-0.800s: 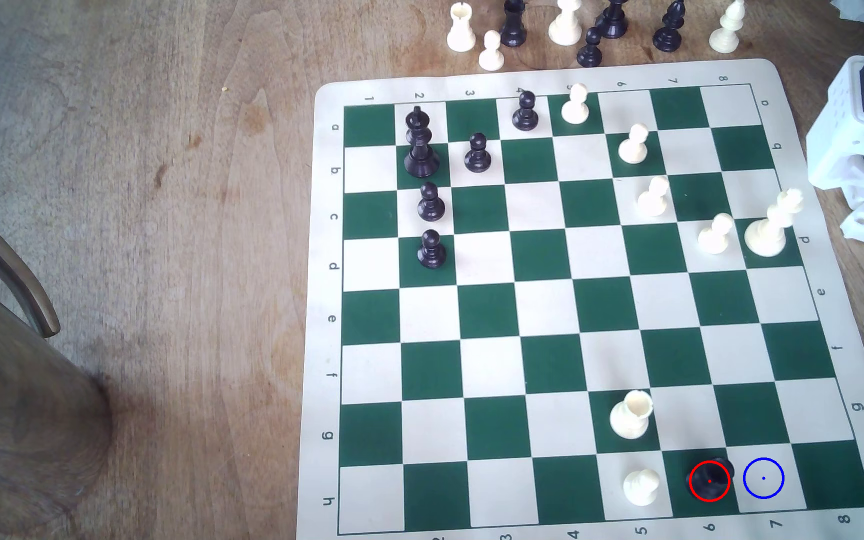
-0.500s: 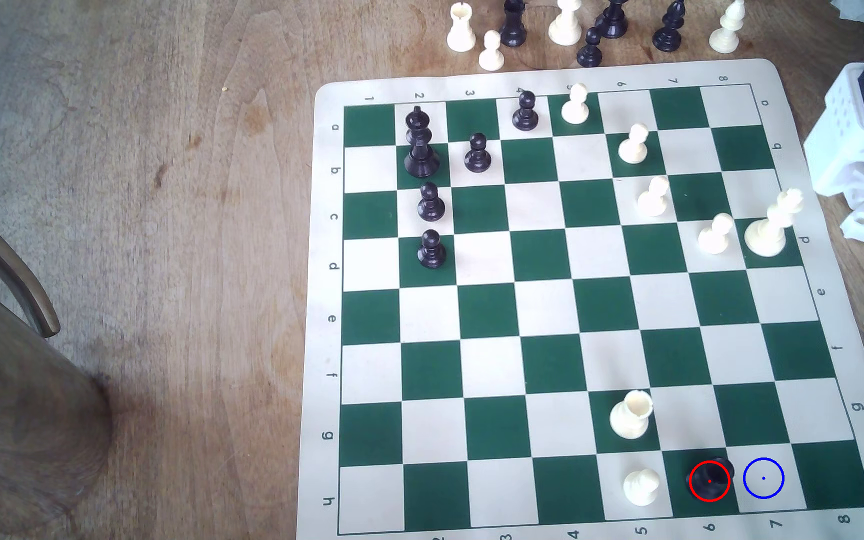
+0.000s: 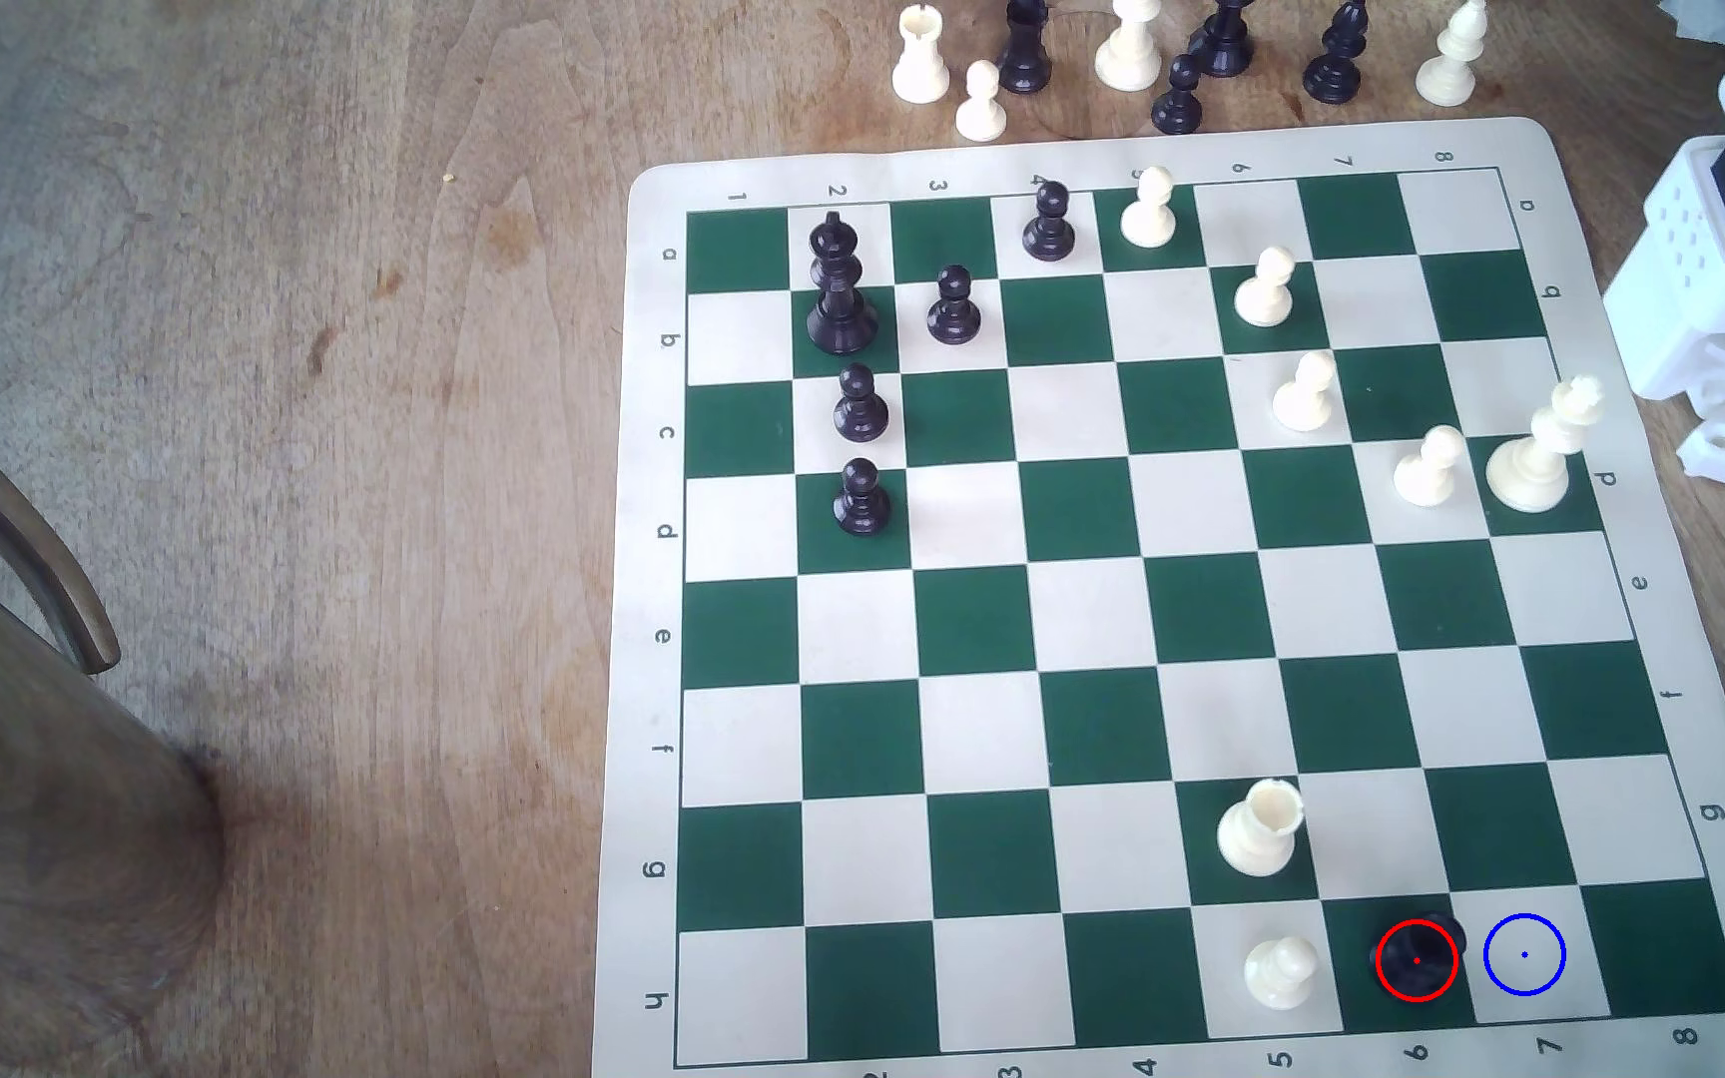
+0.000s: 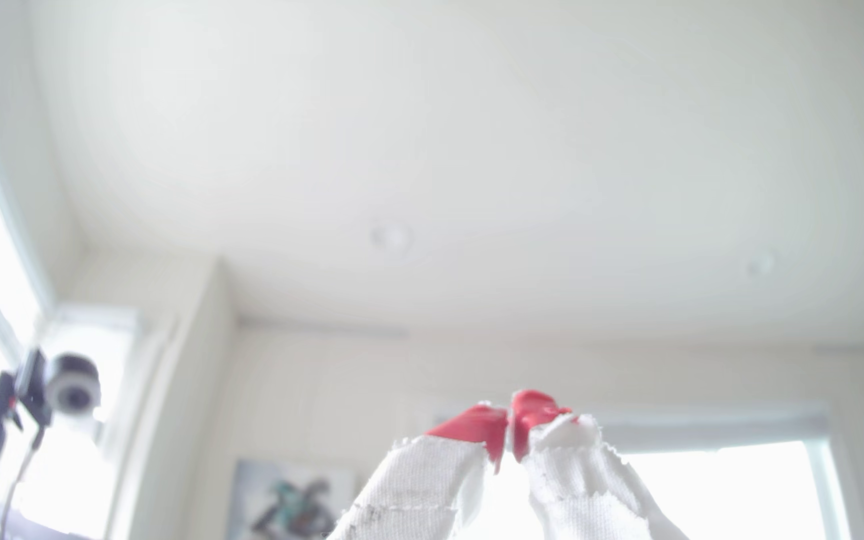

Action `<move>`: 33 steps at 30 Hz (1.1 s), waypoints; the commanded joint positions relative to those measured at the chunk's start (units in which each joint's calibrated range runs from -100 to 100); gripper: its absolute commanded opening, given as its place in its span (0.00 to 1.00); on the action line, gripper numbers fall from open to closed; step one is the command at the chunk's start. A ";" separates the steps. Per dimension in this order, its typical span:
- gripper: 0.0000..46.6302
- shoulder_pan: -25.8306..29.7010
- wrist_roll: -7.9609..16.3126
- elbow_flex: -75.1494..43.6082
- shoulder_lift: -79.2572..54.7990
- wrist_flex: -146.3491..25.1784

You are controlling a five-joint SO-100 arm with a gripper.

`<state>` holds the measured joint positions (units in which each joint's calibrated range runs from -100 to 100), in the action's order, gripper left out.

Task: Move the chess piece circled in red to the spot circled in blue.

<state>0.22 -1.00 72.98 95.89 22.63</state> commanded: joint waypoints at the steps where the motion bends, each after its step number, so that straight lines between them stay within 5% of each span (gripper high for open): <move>1: 0.00 5.45 0.10 -8.79 -0.22 -23.12; 10: 0.00 12.02 0.83 -18.31 -1.84 -62.02; 18: 0.00 15.70 12.84 -48.59 -27.30 -95.11; 26: 0.00 28.13 21.88 -53.58 -43.18 -102.73; 27: 0.00 29.38 25.25 -59.74 -51.07 -106.00; 29: 0.00 29.93 28.33 -69.90 -62.36 -111.74; 33: 0.01 30.71 29.69 -83.49 -79.77 -117.31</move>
<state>30.01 26.64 6.10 34.39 -90.52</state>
